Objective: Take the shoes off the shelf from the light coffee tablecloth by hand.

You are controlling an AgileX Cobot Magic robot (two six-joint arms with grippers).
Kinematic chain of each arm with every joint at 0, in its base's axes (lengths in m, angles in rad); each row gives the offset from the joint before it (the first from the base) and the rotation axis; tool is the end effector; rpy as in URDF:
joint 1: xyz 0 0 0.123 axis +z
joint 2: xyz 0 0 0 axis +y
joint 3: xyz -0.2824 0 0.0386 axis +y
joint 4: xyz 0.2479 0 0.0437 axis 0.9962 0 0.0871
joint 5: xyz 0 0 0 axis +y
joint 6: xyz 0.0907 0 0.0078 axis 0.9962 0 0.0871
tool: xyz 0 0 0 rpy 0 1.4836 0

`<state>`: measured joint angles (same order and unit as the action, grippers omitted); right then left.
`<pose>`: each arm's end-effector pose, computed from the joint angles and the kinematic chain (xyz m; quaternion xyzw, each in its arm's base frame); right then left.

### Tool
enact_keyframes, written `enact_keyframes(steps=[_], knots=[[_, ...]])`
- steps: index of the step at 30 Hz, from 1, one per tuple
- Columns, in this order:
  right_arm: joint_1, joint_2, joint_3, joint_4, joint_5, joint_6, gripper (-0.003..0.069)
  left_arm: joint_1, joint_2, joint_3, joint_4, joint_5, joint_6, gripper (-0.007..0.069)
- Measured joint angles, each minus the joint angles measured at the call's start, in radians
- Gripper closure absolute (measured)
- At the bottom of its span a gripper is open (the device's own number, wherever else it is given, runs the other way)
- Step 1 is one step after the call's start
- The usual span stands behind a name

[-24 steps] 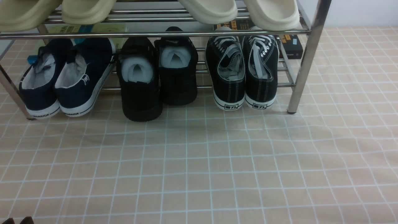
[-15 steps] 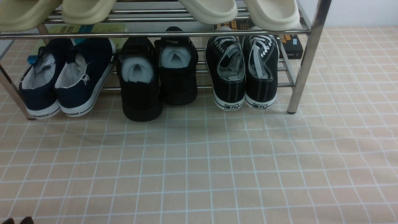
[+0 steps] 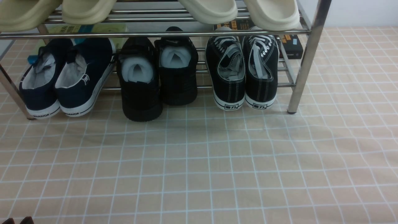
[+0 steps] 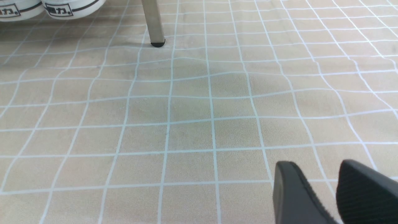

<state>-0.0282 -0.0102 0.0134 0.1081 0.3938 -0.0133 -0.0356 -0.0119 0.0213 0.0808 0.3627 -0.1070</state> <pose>0.0520 0.0023 0.1740 0.0341 0.8063 0.0339 0.5895 0.0528 0.0007 0.1740 -0.0069 0.7999 -0.0087 0.6000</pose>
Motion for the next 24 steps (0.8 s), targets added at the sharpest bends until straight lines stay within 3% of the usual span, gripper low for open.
enact_keyframes(steps=[12,15,20,24], knots=[[0.000,0.000,0.000,0.022,-0.001,0.003,0.0421,0.000,0.000,0.000,0.000,0.000,0.000,0.0383],[0.000,0.000,0.000,0.141,-0.002,0.056,0.0421,0.000,0.000,0.000,0.000,0.000,0.000,0.0383],[0.000,0.000,0.008,0.463,-0.001,0.168,0.0421,0.000,0.000,0.000,0.000,0.000,0.000,0.0383],[0.000,0.000,0.010,0.562,0.000,0.181,0.0421,0.000,0.000,0.000,0.000,0.000,0.000,0.0383]])
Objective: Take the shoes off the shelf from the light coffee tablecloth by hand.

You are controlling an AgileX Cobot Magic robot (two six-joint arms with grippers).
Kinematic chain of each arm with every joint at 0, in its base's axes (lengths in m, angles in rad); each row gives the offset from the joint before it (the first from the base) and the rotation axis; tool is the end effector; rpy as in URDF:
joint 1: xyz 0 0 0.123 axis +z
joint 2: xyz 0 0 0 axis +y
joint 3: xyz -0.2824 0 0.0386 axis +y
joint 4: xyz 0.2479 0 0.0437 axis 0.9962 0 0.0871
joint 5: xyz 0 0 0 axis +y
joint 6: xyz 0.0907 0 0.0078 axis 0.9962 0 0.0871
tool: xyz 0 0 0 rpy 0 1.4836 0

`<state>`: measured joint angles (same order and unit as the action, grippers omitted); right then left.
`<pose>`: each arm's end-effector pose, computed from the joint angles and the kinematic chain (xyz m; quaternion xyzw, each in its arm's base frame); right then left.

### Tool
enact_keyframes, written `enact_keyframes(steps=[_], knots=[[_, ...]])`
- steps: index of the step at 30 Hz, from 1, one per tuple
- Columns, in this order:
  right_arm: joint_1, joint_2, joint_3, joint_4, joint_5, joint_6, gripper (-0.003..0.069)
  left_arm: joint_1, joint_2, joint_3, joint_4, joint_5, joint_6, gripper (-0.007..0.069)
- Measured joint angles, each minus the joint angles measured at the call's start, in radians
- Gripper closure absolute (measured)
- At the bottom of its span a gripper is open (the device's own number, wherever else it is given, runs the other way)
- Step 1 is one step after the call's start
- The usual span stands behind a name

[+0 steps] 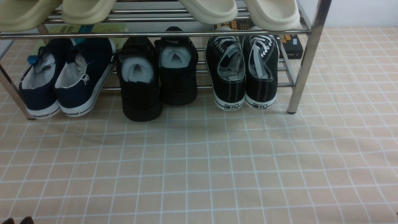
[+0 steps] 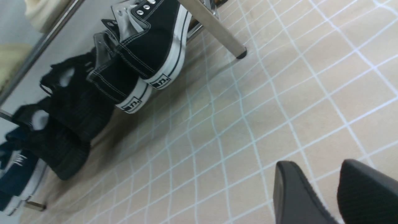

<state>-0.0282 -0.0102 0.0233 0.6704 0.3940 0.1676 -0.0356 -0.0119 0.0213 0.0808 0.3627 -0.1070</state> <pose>0.0521 0.0203 0.1780 0.2463 0.7451 0.3180 0.5320 0.0528 0.0007 0.1740 -0.0069 0.7999 -0.0087 0.6000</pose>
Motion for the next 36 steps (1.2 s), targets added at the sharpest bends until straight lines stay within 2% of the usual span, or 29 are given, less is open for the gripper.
enact_keyframes(steps=[3,7,9,10,13,16,18,23,27,30,34,36], knots=[[0.000,0.000,0.000,0.034,-0.012,0.000,0.0421,0.000,0.000,0.000,0.000,0.000,0.000,0.0383],[0.000,0.000,0.001,0.053,-0.122,-0.004,0.0437,0.000,0.000,0.000,0.000,0.000,0.000,0.0383],[0.000,0.003,-0.026,0.054,-0.206,-0.053,0.0488,0.000,0.000,0.000,0.000,0.000,0.000,0.0383],[0.000,0.017,-0.070,0.051,-0.235,-0.098,0.0541,0.000,0.000,0.000,0.000,0.000,0.000,0.0383],[0.000,0.108,-0.203,0.033,-0.235,-0.254,0.0655,0.000,0.000,0.000,0.000,0.000,0.000,0.0383],[0.000,0.225,-0.318,0.028,-0.156,-0.349,0.0670,0.000,0.000,0.000,0.000,0.000,0.000,0.0383],[0.000,0.386,-0.434,0.014,0.024,-0.426,0.0663,0.000,0.000,0.000,0.000,0.000,0.000,0.0383],[0.000,0.757,-0.629,-0.002,0.373,-0.484,0.0655,0.000,0.000,0.000,0.000,0.000,0.000,0.0383],[0.000,0.973,-0.744,0.016,0.504,-0.559,0.0645,0.000,0.000,0.000,0.000,0.000,0.000,0.0383],[0.010,1.131,-0.849,0.093,0.611,-0.626,0.0630,0.000,0.000,0.000,0.000,0.000,0.000,0.0383],[0.083,1.261,-0.963,0.123,0.671,-0.650,0.0612,0.000,0.000,0.000,0.000,0.000,0.000,0.0383],[0.169,1.323,-1.045,0.106,0.676,-0.639,0.0600,0.000,0.000,0.000,0.000,0.000,0.000,0.0383]])
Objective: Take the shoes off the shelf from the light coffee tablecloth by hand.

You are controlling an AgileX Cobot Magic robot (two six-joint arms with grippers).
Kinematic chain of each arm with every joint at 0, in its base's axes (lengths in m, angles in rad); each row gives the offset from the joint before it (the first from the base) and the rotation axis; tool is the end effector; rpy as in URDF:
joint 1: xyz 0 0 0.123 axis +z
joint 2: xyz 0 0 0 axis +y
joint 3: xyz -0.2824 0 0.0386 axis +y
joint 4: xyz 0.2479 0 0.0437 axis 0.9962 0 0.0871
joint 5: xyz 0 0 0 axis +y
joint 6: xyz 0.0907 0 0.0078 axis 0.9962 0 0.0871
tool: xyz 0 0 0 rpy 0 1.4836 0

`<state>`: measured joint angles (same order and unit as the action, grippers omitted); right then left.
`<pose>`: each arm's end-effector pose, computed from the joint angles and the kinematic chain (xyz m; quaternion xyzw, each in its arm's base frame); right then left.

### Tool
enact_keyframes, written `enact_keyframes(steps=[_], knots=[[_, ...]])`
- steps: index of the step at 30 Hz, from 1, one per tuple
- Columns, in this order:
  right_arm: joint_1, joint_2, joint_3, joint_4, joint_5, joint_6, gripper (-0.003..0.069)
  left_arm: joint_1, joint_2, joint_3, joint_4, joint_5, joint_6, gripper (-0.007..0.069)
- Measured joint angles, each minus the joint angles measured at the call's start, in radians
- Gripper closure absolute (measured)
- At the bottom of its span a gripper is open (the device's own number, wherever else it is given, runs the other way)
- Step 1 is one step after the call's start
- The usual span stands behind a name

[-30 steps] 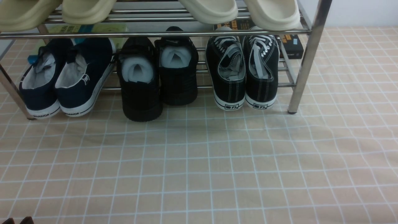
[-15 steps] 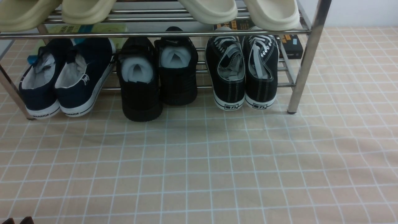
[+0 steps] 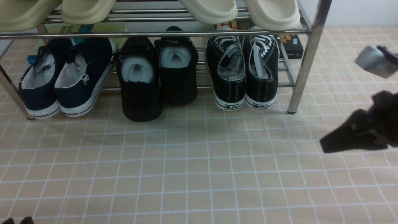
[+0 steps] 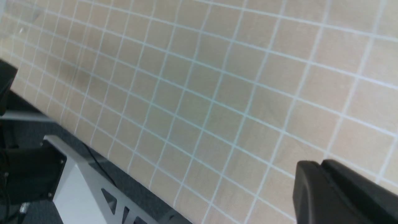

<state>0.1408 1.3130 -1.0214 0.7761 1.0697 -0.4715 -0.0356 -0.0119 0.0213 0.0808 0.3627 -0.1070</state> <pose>0.2362 0.0900 0.3118 -0.1513 0.9123 0.3277 0.1934 0.0528 0.0007 0.1740 -0.0069 0.7999 -0.0087 0.6000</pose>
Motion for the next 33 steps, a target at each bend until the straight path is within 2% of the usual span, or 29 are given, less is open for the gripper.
enact_keyframes(steps=[4,8,13,16,22,28,31,33], knots=[[0.172,0.114,-0.157,-0.145,-0.020,0.106,0.0566,0.000,0.000,0.000,0.000,0.000,0.000,0.0383],[0.315,0.238,-0.343,-0.351,-0.040,0.289,0.0484,0.000,0.000,0.000,0.000,0.000,0.000,0.0383],[0.416,0.432,-0.599,-0.590,-0.049,0.472,0.0340,0.000,0.000,0.000,0.000,0.000,0.000,0.0383],[0.440,0.524,-0.726,-0.656,-0.088,0.515,0.0286,0.000,0.000,0.000,0.000,0.000,0.000,0.0383],[0.444,0.695,-0.890,-0.707,-0.207,0.534,0.0264,0.000,0.000,0.000,0.000,0.000,0.000,0.0383],[0.444,0.779,-0.911,-0.801,-0.264,0.593,0.0264,0.000,0.000,0.000,0.000,0.000,0.000,0.0383],[0.444,0.799,-0.911,-0.842,-0.271,0.621,0.0288,0.000,0.000,0.000,0.000,0.000,0.000,0.0383],[0.444,0.807,-0.911,-0.852,-0.275,0.627,0.0335,0.000,0.000,0.000,0.000,0.000,0.000,0.0383]])
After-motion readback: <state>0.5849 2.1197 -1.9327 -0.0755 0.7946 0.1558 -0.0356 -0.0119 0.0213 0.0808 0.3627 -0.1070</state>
